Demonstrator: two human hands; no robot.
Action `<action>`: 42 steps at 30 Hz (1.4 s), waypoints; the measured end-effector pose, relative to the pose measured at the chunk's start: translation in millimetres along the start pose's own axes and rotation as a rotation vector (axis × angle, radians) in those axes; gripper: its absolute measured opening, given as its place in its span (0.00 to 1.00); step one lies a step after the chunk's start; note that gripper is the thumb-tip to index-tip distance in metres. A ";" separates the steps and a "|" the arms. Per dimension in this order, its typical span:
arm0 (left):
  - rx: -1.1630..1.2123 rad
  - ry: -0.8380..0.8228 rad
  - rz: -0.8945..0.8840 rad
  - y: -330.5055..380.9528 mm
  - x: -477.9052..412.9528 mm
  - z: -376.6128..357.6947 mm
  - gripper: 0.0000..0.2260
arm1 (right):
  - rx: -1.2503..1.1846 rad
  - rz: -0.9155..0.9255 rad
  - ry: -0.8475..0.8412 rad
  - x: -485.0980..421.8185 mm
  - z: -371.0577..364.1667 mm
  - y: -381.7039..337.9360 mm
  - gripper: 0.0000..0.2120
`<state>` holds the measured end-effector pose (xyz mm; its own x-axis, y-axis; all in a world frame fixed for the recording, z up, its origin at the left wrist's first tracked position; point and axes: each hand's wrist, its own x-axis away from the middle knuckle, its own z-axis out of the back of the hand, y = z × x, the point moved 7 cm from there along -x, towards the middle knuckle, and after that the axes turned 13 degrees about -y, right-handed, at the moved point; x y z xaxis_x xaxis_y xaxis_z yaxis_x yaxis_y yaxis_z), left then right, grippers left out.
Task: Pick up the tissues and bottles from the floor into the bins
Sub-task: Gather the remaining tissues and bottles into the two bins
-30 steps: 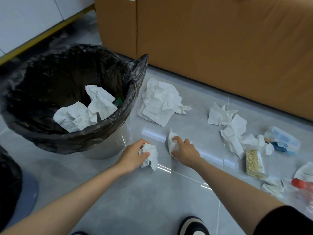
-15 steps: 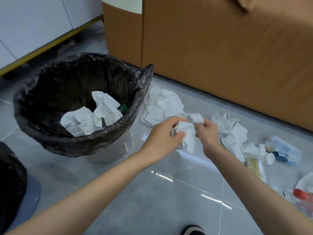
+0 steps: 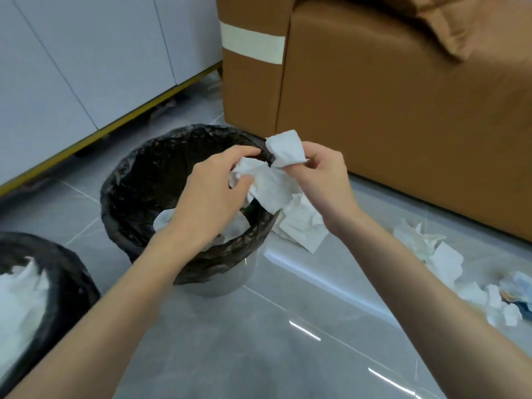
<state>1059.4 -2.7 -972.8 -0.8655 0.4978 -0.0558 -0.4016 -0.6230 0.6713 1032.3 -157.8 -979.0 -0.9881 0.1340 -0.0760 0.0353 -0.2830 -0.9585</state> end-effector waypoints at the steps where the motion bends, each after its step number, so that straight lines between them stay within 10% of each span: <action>1: -0.078 0.016 0.009 -6.9 2.7 7.8 0.17 | 0.079 0.039 -0.076 -6.9 -15.9 -8.6 0.08; 8: -0.492 -0.222 0.336 -58.0 7.0 15.1 0.18 | 0.611 0.145 -0.317 -21.3 -67.1 -19.5 0.26; 20: -0.279 0.156 0.053 7.9 7.7 43.5 0.22 | 0.363 -0.033 0.113 -6.7 33.7 18.6 0.17; 31: -0.322 -0.140 -0.222 84.2 6.1 -91.3 0.17 | 0.436 -0.425 0.029 32.8 73.3 157.1 0.15; 42: -0.345 -0.454 -0.009 -1.4 -9.2 -170.5 0.19 | 0.384 -0.604 -0.080 50.0 67.0 216.1 0.19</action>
<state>1016.8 -109.3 -1099.3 -0.6764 0.6662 0.3141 -0.5492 -0.7403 0.3876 980.5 -275.9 -1171.6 -0.8268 0.3069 0.4714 -0.5616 -0.4973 -0.6613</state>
